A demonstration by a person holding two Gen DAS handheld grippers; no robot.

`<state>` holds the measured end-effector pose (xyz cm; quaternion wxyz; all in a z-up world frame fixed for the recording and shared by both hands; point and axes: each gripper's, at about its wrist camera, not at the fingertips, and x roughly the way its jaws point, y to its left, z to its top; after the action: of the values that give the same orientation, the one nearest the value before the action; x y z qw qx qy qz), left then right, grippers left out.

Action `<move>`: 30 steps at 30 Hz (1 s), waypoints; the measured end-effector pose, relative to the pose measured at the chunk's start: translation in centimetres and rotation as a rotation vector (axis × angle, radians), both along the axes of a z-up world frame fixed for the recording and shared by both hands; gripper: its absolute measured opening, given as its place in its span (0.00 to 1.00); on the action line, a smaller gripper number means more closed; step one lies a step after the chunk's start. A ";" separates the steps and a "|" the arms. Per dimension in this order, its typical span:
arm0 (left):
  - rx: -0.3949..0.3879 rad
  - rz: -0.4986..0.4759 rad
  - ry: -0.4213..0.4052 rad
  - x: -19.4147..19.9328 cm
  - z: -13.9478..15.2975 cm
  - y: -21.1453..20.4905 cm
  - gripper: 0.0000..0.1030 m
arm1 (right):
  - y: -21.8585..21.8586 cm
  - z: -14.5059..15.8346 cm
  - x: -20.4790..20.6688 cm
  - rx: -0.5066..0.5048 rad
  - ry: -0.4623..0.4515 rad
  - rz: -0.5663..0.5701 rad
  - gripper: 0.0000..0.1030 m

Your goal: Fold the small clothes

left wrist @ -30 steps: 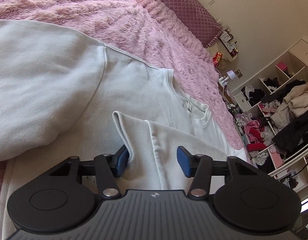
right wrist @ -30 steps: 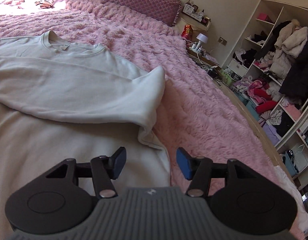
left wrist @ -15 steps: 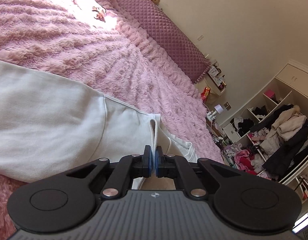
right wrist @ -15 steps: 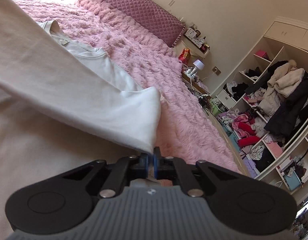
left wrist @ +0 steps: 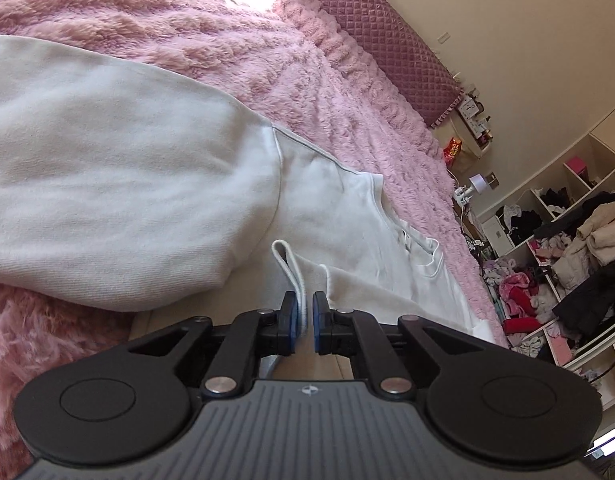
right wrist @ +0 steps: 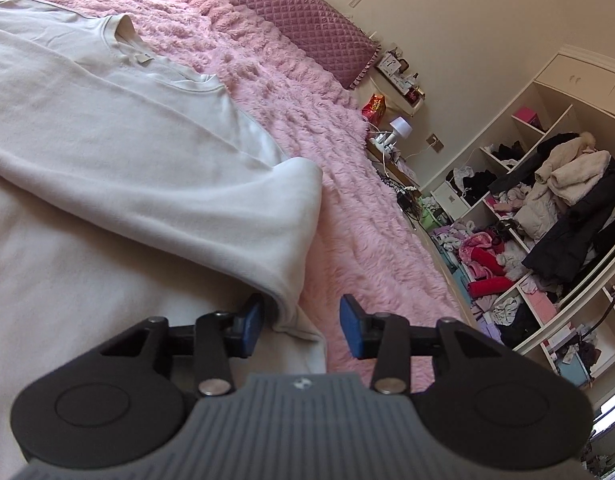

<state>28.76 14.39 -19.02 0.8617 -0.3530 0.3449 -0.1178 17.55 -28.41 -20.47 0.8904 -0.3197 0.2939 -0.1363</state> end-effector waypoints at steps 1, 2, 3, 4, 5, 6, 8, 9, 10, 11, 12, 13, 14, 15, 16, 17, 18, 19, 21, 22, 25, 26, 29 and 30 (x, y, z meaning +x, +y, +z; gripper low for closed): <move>-0.002 0.002 0.017 0.3 -0.2 0.0 0.27 | 0.1 0.0 0.0 0.001 0.003 0.008 0.38; -0.010 0.004 0.026 0.6 -0.3 0.0 0.34 | 0.2 0.0 0.0 -0.003 0.005 0.013 0.38; -0.031 0.002 0.028 0.9 -0.6 0.1 0.34 | 0.4 0.0 0.0 -0.009 0.005 0.017 0.38; -0.041 0.003 0.030 1.2 -0.7 0.1 0.35 | 0.5 0.0 0.1 -0.009 0.007 0.023 0.38; -0.053 0.000 0.031 1.5 -0.8 0.0 0.34 | 0.6 0.0 0.1 -0.011 0.009 0.026 0.38; -0.063 -0.009 0.028 1.8 -0.9 -0.1 0.25 | 0.7 0.0 0.2 -0.012 0.008 0.026 0.38; -0.059 -0.017 0.018 2.0 -0.4 -0.5 0.03 | 0.7 0.1 0.3 -0.009 0.007 0.024 0.37; -0.062 -0.014 -0.006 1.7 0.1 -0.6 0.03 | 0.7 0.1 0.4 -0.009 0.007 0.023 0.37; -0.050 -0.008 -0.049 1.3 0.9 -0.8 0.03 | 0.7 0.1 0.4 -0.007 0.006 0.023 0.37; -0.026 0.006 -0.093 0.9 1.8 -0.8 0.03 | 0.7 0.1 0.4 -0.008 0.005 0.022 0.37; 0.005 0.026 -0.186 -0.1 3.3 -0.9 0.03 | 0.8 0.0 0.4 -0.009 0.004 0.022 0.37; 0.025 0.037 -0.243 -0.8 4.3 -0.9 0.03 | 0.8 0.0 0.4 -0.010 0.003 0.023 0.37; 0.057 0.050 -0.257 -1.0 5.0 -0.9 0.03 | 0.8 -0.1 0.4 -0.010 0.003 0.023 0.37; 0.085 0.058 -0.244 -0.8 5.2 -0.9 0.03 | 0.8 -0.1 0.5 -0.009 0.004 0.023 0.37; 0.094 0.052 -0.204 -0.1 4.8 -0.8 0.03 | 0.8 -0.2 0.5 -0.006 0.006 0.021 0.37; 0.083 0.047 -0.161 0.5 4.0 -0.5 0.03 | 0.8 -0.2 0.6 -0.003 0.008 0.019 0.36; 0.084 0.052 -0.096 1.2 2.9 -0.3 0.03 | 0.7 -0.3 0.7 0.001 0.012 0.015 0.36; 0.099 0.056 -0.056 1.6 2.1 -0.2 0.03 | 0.6 -0.3 0.7 0.006 0.013 0.012 0.35; 0.122 0.063 0.006 2.1 0.1 0.1 0.03 | 0.6 -0.3 0.8 0.009 0.011 0.007 0.30; 0.139 0.059 0.007 2.1 -0.7 0.0 0.05 | 0.5 -0.3 0.8 0.010 0.012 0.003 0.22; 0.195 0.062 -0.007 1.7 -0.7 -0.6 0.07 | 0.1 -0.4 1.1 0.019 0.034 -0.018 0.09; 0.207 0.062 -0.008 1.7 -0.6 -0.7 0.07 | -0.1 -0.4 1.1 0.026 0.032 -0.023 0.08; 0.210 0.061 0.001 1.6 -0.5 -0.7 0.11 | -0.4 -0.5 1.1 0.028 0.028 -0.036 0.06; 0.204 0.059 0.008 1.7 -0.4 -0.6 0.11 | -0.4 -0.6 1.1 0.019 0.028 -0.041 0.06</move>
<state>30.44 13.81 -19.45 0.8950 -0.2738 0.3479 -0.0551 18.60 -28.79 -21.10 0.8862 -0.3070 0.3140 -0.1474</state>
